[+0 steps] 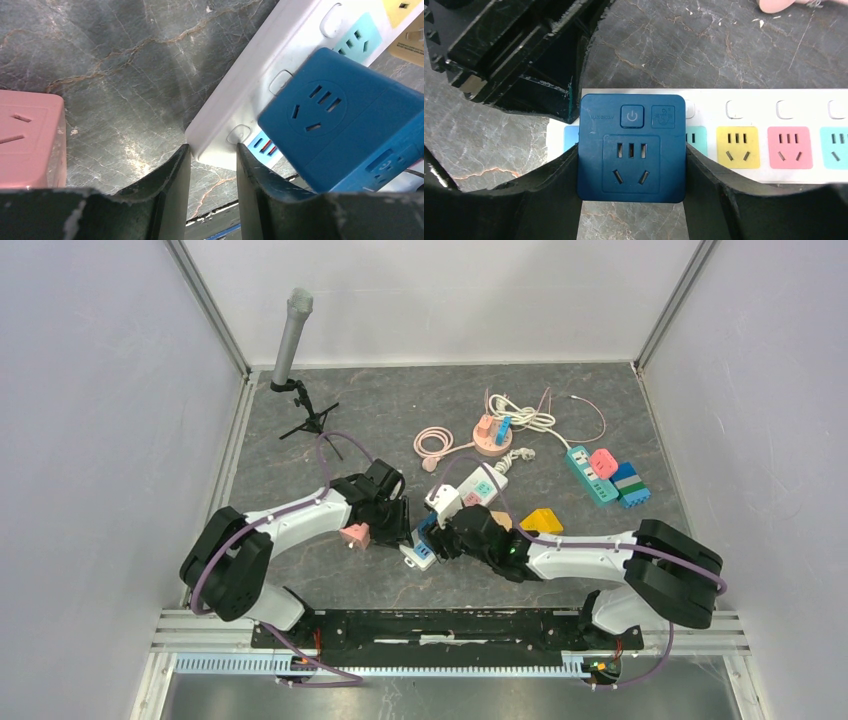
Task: Pull the plug off the socket
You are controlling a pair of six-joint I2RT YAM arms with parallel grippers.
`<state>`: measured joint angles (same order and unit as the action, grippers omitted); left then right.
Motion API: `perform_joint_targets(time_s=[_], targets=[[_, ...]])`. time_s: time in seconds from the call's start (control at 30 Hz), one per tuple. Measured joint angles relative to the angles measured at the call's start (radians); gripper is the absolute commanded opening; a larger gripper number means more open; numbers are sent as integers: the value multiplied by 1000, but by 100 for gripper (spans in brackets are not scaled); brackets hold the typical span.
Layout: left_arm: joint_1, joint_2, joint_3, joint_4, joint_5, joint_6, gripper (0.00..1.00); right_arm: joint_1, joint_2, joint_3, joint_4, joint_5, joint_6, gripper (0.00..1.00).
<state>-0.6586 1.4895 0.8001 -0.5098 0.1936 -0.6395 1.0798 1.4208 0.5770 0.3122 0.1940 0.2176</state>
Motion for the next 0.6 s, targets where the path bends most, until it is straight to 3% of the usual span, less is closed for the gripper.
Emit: perform_joint_targets(time_s=[0.2,0.5,0.6], targets=[[1,2,-14,10,2,-2,38,48,23,48,-63,80,-45,0],[3,2,-21,16,5,-12,36,-14,3,15,-18,-27,8,0],[3,1,-21,17,5,-12,36,7,8,25,-30,0,-23,0]])
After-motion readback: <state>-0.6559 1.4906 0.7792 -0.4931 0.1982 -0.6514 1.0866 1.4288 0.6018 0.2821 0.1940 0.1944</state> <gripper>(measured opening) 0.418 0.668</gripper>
